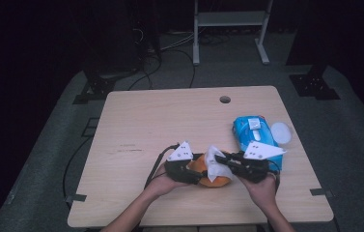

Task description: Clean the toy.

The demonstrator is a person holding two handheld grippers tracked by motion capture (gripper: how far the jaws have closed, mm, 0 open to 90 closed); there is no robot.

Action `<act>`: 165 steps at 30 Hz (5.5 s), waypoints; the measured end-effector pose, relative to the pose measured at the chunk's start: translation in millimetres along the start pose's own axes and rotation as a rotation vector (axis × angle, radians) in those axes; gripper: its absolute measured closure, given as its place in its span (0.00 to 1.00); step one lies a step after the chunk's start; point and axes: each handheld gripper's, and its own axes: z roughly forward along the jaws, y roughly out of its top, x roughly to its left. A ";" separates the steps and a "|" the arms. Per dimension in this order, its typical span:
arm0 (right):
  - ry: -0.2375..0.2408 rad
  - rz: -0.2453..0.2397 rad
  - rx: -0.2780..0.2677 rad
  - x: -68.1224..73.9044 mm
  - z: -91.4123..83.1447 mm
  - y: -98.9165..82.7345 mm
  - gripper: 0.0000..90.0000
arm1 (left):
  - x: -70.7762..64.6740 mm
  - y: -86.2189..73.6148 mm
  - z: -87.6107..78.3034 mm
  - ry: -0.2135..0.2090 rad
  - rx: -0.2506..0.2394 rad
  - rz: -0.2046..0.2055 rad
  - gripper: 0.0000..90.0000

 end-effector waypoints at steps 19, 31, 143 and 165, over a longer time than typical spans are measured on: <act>-0.061 0.013 0.091 -9.1 5.4 -11.0 0.90 | 6.8 -5.2 -0.8 0.022 -0.021 -0.033 0.17; -0.086 0.091 0.106 -28.8 -2.8 -24.1 0.90 | 15.1 -17.1 6.3 -0.017 -0.036 -0.101 0.18; -0.008 -0.078 0.057 13.1 8.7 4.4 0.92 | -7.2 -9.5 12.2 -0.018 -0.052 0.105 0.47; -0.082 -0.021 0.141 -11.4 1.7 -7.7 0.91 | -6.4 -12.5 6.9 -0.062 -0.034 0.152 0.47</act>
